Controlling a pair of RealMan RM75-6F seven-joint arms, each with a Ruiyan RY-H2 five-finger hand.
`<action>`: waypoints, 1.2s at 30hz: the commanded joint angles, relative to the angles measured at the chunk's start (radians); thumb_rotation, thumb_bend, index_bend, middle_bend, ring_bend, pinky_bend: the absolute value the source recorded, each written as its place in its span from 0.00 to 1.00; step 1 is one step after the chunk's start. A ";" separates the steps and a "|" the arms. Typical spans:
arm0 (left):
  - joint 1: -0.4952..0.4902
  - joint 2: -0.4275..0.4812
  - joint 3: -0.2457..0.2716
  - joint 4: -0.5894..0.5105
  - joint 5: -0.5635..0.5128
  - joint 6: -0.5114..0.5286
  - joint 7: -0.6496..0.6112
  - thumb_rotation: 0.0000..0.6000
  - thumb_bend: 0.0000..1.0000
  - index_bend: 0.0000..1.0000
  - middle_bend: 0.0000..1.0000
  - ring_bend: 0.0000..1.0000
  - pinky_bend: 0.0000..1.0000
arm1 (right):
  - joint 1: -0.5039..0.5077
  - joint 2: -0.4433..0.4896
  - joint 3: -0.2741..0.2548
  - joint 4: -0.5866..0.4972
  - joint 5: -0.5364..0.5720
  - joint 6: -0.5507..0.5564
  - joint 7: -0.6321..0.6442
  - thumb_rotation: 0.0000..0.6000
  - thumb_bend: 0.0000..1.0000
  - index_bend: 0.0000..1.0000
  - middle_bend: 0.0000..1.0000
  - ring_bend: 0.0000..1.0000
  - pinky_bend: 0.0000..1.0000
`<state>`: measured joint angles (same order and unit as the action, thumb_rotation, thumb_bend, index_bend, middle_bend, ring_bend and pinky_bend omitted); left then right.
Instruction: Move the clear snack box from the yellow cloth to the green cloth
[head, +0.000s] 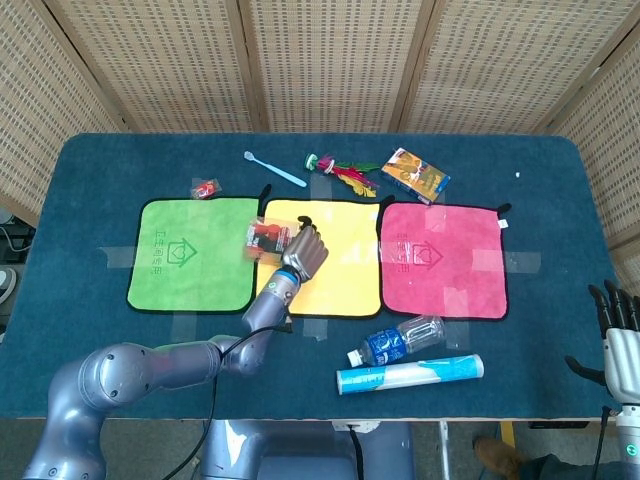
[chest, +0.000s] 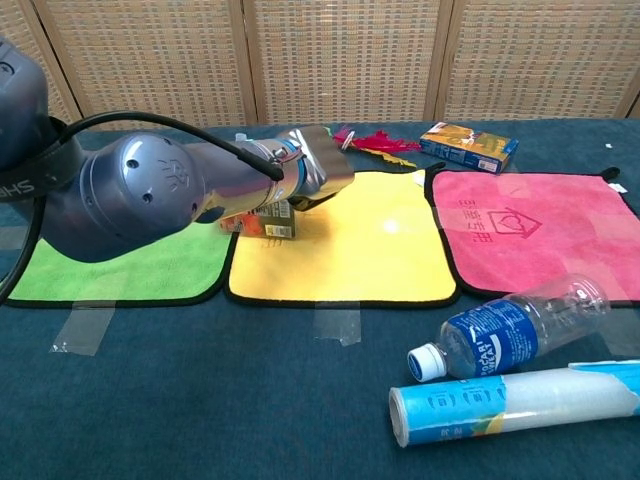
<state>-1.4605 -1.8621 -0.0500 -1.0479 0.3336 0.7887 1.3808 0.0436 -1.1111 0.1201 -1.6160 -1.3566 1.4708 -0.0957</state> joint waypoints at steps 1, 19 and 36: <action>-0.005 0.013 0.017 -0.020 -0.019 0.017 0.028 1.00 1.00 0.61 0.35 0.28 0.23 | 0.000 0.001 0.000 -0.001 0.000 0.000 0.000 1.00 0.00 0.00 0.00 0.00 0.00; 0.024 0.106 0.074 -0.114 -0.077 0.088 0.082 1.00 1.00 0.63 0.37 0.30 0.24 | 0.000 0.003 -0.005 -0.012 -0.010 0.004 -0.003 1.00 0.00 0.00 0.00 0.00 0.00; 0.095 0.215 0.115 -0.195 -0.087 0.100 0.033 1.00 1.00 0.63 0.37 0.30 0.24 | 0.001 0.000 -0.015 -0.028 -0.029 0.008 -0.020 1.00 0.00 0.00 0.00 0.00 0.00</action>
<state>-1.3704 -1.6529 0.0617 -1.2373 0.2460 0.8901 1.4184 0.0446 -1.1107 0.1051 -1.6439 -1.3851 1.4790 -0.1153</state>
